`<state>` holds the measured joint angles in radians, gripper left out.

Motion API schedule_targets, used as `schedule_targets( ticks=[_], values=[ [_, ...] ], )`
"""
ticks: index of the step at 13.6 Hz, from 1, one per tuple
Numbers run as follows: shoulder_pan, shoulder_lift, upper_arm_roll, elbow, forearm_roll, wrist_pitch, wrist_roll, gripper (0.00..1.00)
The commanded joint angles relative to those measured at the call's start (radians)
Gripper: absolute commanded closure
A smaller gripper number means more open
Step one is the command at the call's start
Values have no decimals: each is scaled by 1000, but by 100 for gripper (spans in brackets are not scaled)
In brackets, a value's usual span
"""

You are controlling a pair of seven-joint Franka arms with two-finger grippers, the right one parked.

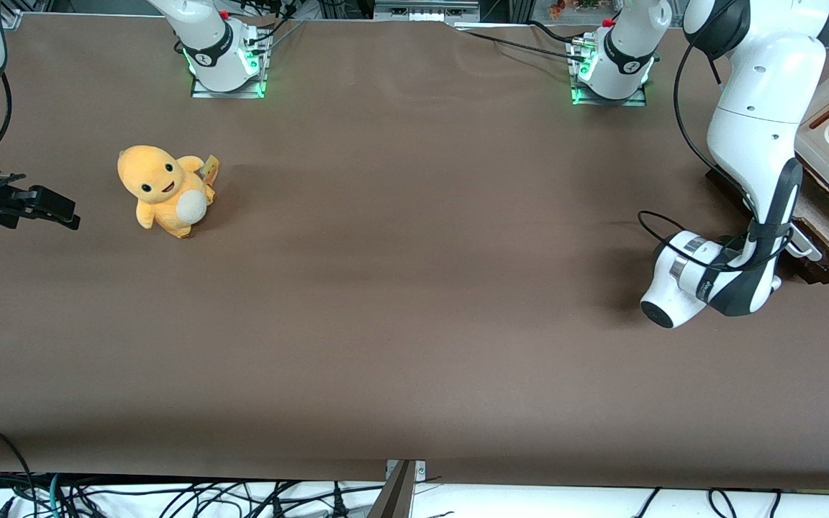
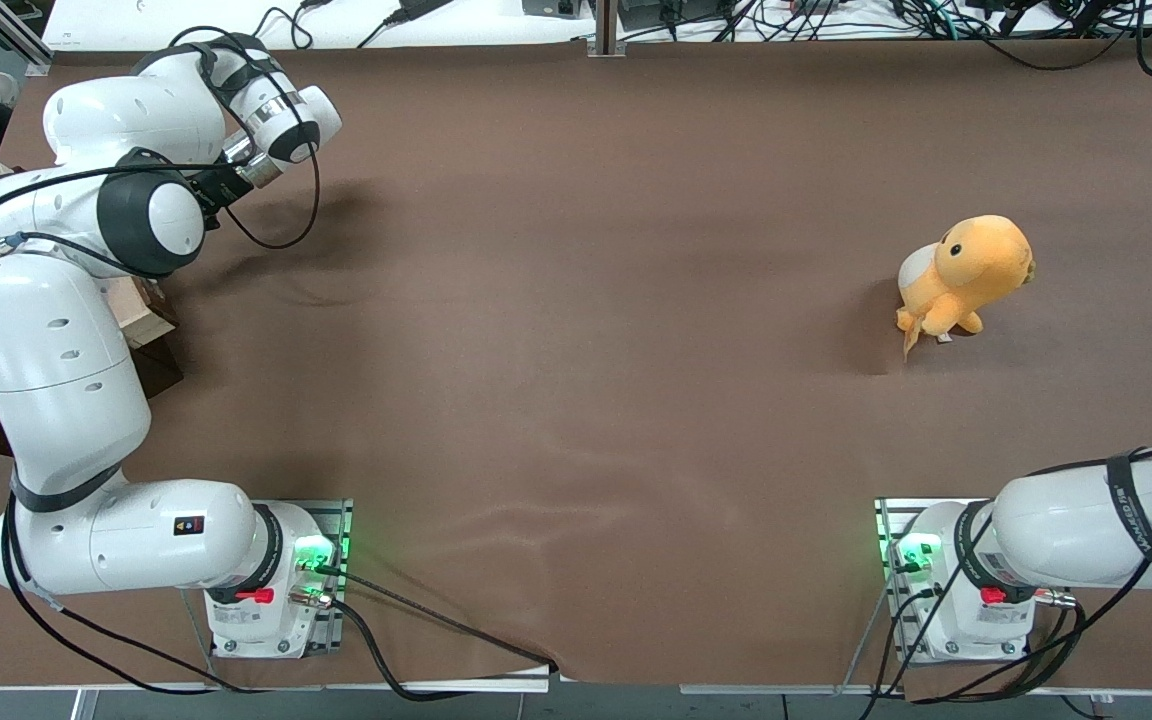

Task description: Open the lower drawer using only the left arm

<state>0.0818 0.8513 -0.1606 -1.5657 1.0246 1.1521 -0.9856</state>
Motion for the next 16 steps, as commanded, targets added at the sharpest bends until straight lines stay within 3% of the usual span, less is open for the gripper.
schedule_targets(
  ticks=[1,2,3,4,11,16],
  values=[
    [-4,0,3,15,11,-14,18,94],
    [-1,2,3,15,6,-14,16,77],
    [-4,6,3,15,6,-14,10,8],
    [1,6,3,15,2,-14,9,0],
    [4,0,0,52,-8,-6,22,0],
    [-1,-21,-37,125,-144,6,47,0]
  ],
)
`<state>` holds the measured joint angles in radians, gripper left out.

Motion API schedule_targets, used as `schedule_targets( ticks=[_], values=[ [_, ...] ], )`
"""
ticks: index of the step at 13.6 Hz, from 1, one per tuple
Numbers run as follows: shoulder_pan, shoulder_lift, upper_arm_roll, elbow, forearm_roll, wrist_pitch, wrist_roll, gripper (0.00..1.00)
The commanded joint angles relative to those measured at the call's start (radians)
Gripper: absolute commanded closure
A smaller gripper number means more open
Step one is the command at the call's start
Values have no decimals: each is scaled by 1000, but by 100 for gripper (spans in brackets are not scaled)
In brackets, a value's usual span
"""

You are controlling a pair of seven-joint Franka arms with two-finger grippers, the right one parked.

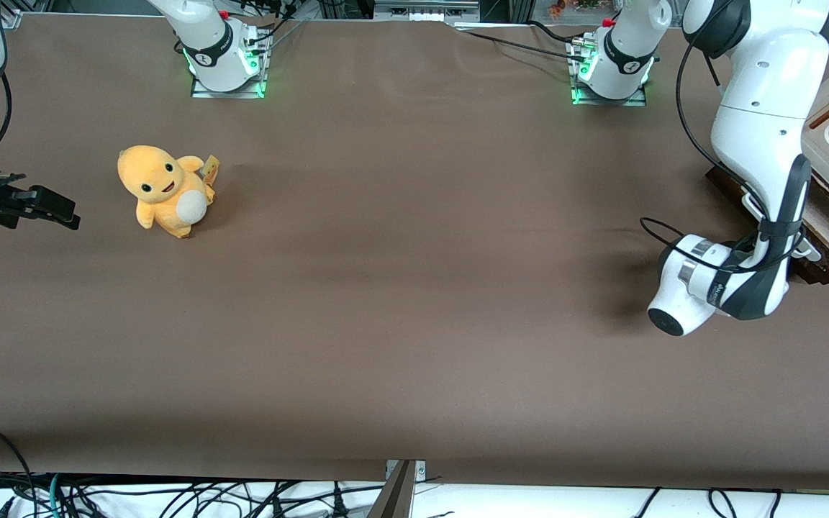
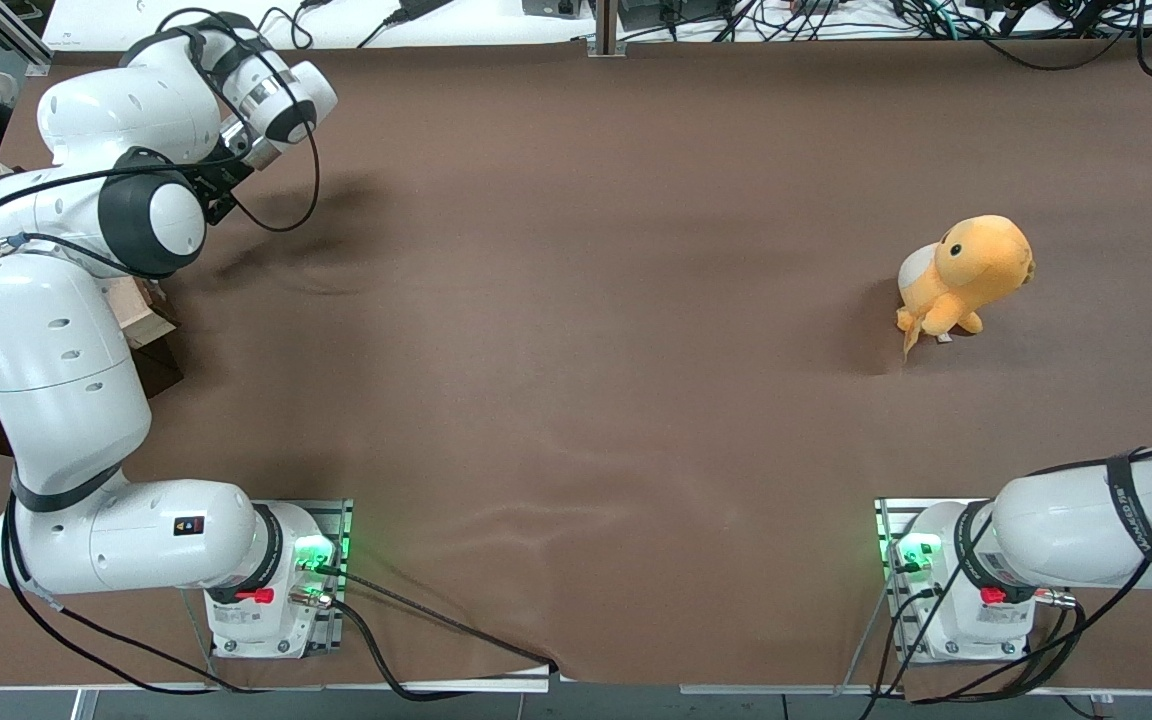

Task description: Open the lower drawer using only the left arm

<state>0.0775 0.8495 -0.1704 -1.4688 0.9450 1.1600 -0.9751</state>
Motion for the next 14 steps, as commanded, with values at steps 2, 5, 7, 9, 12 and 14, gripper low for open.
schedule_targets(
  ticks=[2,5,7,9,12,14],
  values=[
    [-1,-50,-44,57,-148,-5,78,0],
    [5,-122,-90,79,-267,-2,89,0],
    [4,-153,-97,140,-359,-5,113,0],
    [2,-200,-100,151,-452,-3,186,0],
    [-1,-239,-98,243,-613,-2,278,0],
    [13,-263,-110,301,-690,7,337,0]
  ],
)
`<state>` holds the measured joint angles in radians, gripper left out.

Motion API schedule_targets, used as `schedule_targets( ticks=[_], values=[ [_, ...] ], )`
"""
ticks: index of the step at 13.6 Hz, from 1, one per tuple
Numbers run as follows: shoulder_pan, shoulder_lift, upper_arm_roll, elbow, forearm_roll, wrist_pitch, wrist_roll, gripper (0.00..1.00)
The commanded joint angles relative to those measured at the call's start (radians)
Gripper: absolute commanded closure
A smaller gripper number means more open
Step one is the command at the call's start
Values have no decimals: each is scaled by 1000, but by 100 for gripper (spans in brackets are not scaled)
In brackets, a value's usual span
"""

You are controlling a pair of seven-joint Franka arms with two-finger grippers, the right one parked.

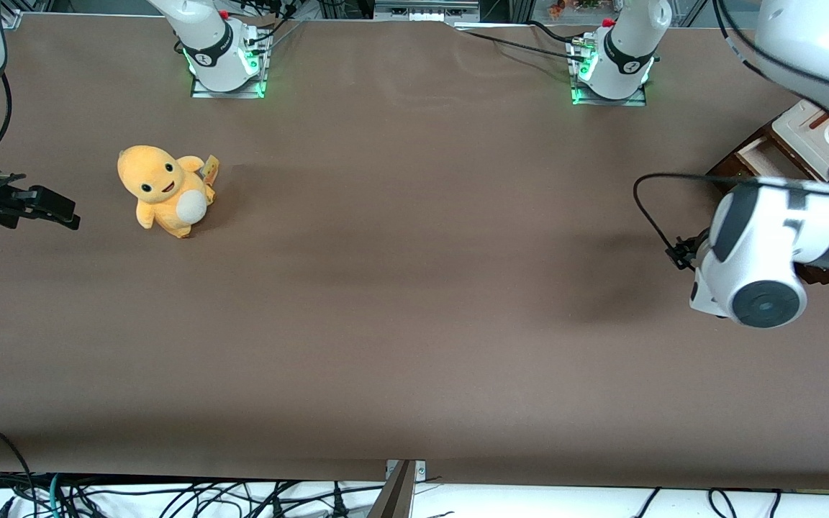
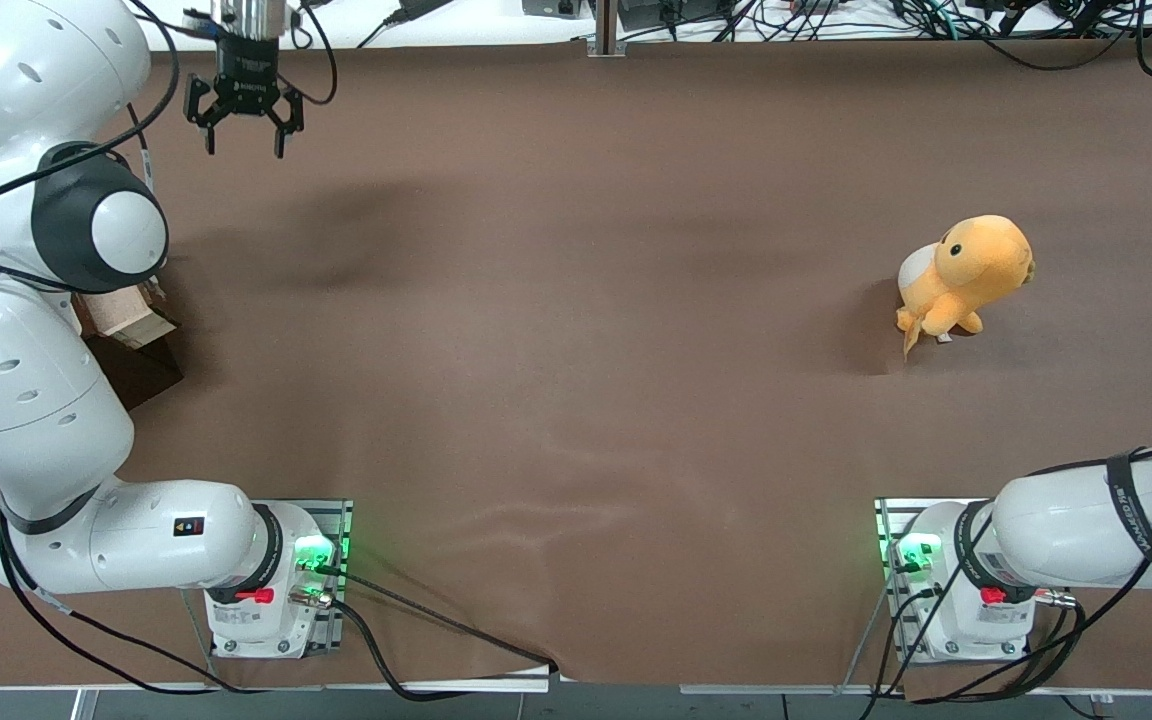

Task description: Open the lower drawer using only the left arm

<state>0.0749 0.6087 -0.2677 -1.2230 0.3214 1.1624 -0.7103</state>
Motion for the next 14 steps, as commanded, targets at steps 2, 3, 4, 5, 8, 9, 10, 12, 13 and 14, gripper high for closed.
schedule_targets(
  ticks=[2,3,4,5,8,9,10,12,13,14],
  values=[
    [25,-90,1,51,-87,19,192,0],
    [20,-131,17,34,-88,39,283,0],
    [20,-191,24,-1,-110,106,352,0],
    [20,-251,65,-50,-178,182,414,0],
    [-84,-409,235,-267,-350,389,555,0],
    [-90,-472,238,-356,-354,472,590,0],
    [-92,-524,237,-442,-354,561,607,0],
    [-116,-575,243,-529,-351,605,614,0],
    [-125,-587,242,-538,-340,602,630,0],
    [-147,-586,243,-540,-331,602,649,0]
  ],
)
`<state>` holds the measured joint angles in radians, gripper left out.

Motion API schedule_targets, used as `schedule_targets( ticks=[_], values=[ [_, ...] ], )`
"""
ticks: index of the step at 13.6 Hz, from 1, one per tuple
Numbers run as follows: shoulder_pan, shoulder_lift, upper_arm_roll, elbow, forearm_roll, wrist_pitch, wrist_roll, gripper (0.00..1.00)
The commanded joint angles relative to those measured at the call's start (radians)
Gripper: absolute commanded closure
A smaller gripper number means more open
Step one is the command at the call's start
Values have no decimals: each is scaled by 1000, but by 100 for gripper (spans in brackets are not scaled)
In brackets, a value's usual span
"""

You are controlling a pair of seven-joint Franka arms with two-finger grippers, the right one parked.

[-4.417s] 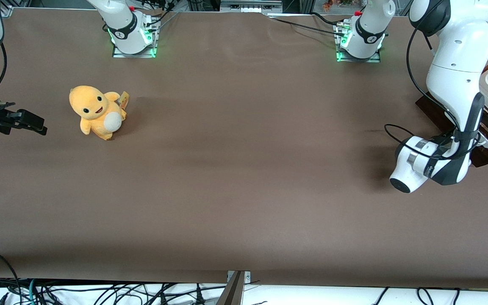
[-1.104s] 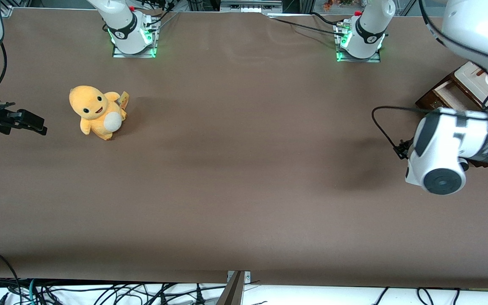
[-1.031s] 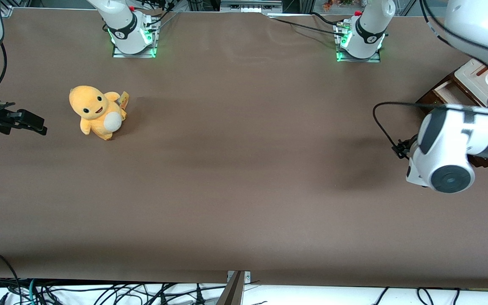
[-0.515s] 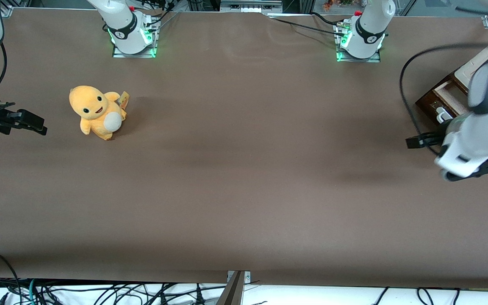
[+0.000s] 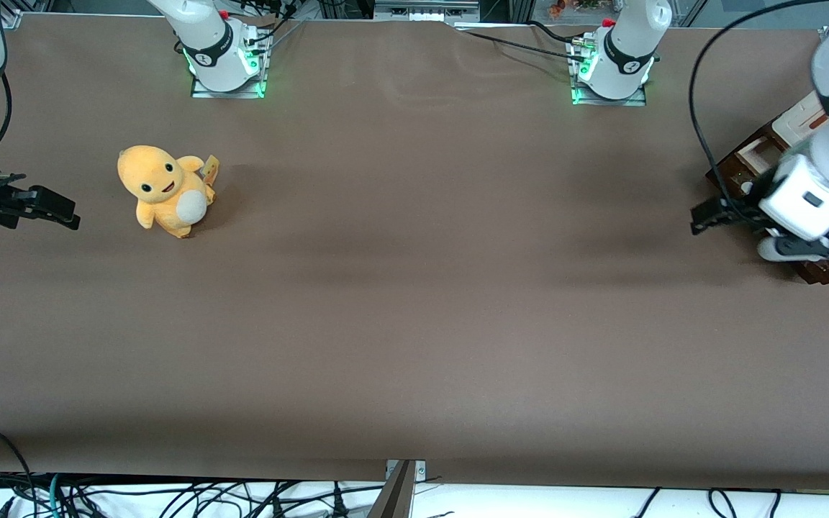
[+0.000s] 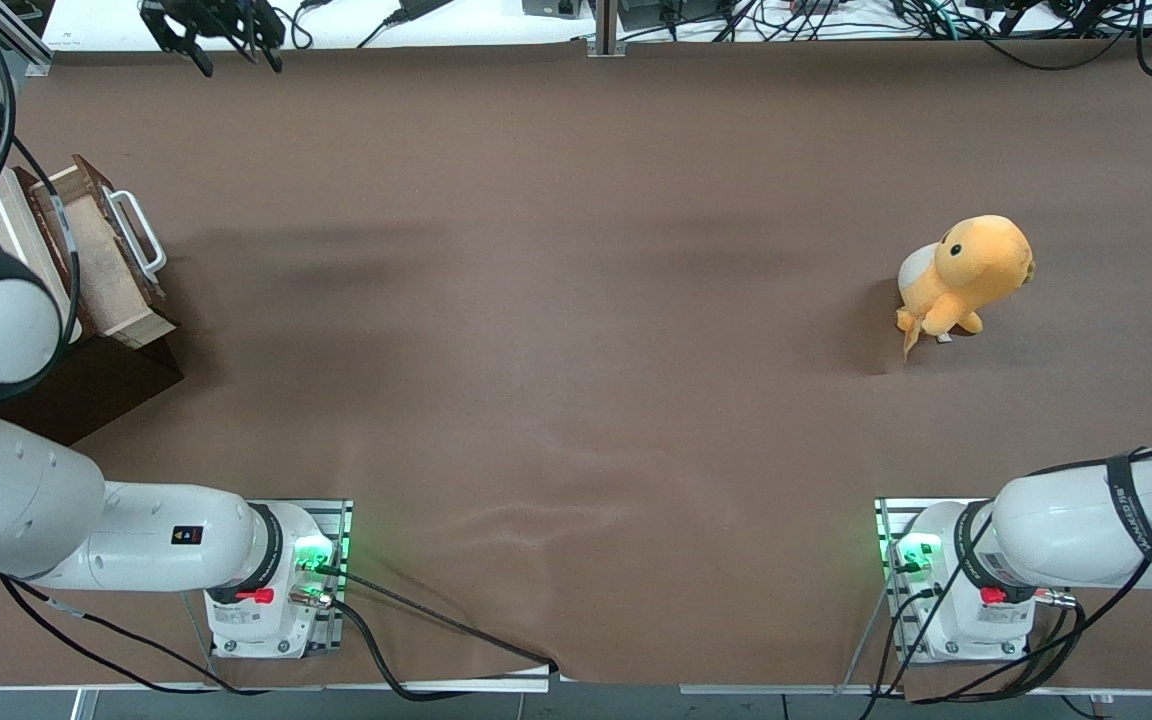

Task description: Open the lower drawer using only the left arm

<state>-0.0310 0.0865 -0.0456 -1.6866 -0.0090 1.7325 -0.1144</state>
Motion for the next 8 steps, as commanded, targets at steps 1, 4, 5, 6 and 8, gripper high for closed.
schedule_targets(
  ticks=[1,4,5,6,8],
  values=[
    [-47,-63,21,-74,23,32,56,0],
    [-49,-70,23,-76,26,33,47,0],
    [-49,-71,23,-82,26,33,51,0],
    [-49,-82,26,-99,27,35,51,0],
    [-53,-94,27,-100,29,36,47,0]
  ],
)
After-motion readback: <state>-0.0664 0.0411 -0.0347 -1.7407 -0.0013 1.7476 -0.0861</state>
